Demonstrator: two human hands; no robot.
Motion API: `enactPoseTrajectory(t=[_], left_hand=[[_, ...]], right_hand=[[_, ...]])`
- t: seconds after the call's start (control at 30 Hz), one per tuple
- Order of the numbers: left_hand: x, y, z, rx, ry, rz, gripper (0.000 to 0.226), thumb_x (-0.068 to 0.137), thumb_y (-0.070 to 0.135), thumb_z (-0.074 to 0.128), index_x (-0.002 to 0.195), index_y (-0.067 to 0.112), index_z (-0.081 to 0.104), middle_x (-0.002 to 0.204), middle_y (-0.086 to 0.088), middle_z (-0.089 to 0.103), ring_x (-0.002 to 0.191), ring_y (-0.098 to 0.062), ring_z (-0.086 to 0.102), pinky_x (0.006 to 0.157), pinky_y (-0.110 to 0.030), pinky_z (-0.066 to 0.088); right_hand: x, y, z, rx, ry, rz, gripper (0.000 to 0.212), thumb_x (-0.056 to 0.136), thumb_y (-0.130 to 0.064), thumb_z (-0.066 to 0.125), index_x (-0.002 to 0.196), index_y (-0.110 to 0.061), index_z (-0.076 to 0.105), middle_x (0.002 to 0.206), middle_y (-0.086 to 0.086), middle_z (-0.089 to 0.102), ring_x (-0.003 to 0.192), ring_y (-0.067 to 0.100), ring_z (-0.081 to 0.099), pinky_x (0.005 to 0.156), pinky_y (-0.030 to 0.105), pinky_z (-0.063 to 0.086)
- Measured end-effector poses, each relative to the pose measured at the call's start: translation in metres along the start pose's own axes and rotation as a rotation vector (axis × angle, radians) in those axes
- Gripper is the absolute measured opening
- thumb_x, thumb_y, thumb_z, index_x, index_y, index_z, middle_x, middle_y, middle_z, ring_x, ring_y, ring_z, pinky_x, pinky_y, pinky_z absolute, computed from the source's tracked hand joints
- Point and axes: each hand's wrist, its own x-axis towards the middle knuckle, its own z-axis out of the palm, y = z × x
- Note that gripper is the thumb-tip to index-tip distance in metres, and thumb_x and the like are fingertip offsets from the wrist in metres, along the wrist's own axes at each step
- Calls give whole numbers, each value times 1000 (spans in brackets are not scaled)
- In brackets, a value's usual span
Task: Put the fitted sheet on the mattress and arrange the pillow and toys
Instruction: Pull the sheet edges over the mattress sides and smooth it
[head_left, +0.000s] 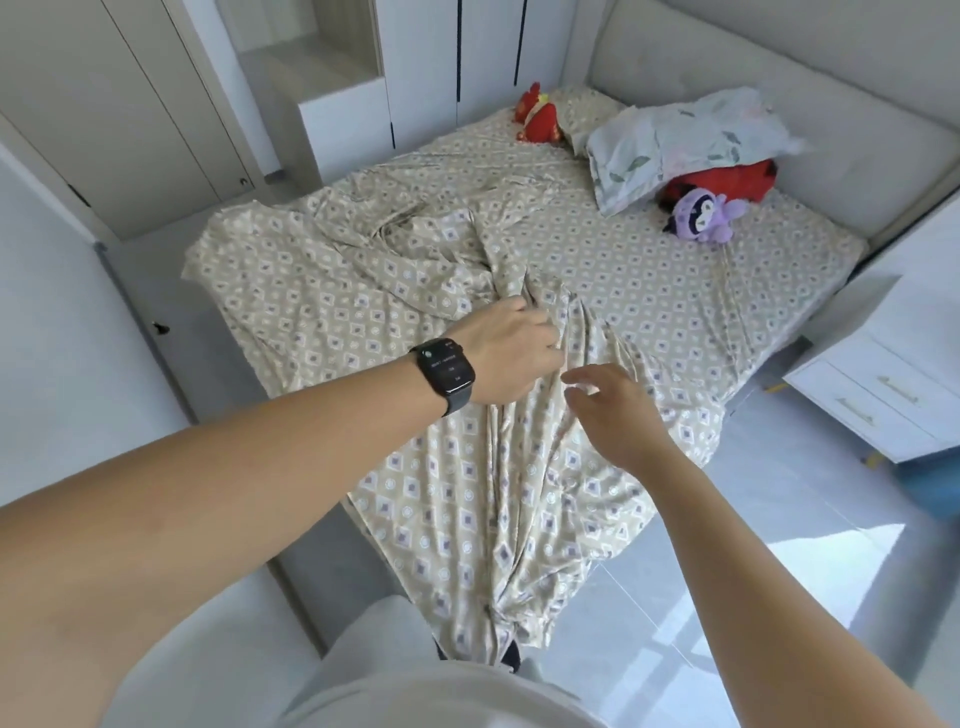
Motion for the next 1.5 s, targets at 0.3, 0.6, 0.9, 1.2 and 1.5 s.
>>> enactPoseTrajectory(t=[0.3,0.6,0.9,1.2,1.5], left_hand=[[-40,-72,117,-137,-327,-68,22,91,17,50,105,21,66,101,3,60,100,-19,52,77,-30,27],[-80,-213,195,-219,-445,4,20,87,9,48,86,21,64,93,3,61,87,-20,54,82,-37,46],[-77,-276,214,-314,-447,65,24,89,14,49,102,20,68,98,2,65,91,-24,60,80,-40,52],[-82,-304,249,-383,-465,80,31,96,21,44,118,23,66,117,3,64,108,-22,58,87,-38,48],[-75,-350,365,-587,-606,-150,26,96,24,41,108,28,63,113,7,62,101,-21,58,85,-39,49]], right_hand=[[60,-25,70,-50,-68,131,28,101,-30,53,126,-26,65,135,-6,51,94,13,65,79,25,44],[147,-101,156,-71,-135,355,29,101,-30,53,126,-25,66,138,2,55,116,23,59,96,33,46],[179,-133,168,-82,-41,446,29,101,-31,50,124,-28,67,135,1,57,113,21,60,94,36,49],[225,-108,211,62,-12,496,28,98,-23,51,119,-23,68,129,0,62,99,14,57,78,24,41],[355,-41,274,-21,-158,706,23,90,-14,48,99,-12,68,99,10,69,90,30,67,79,41,59]])
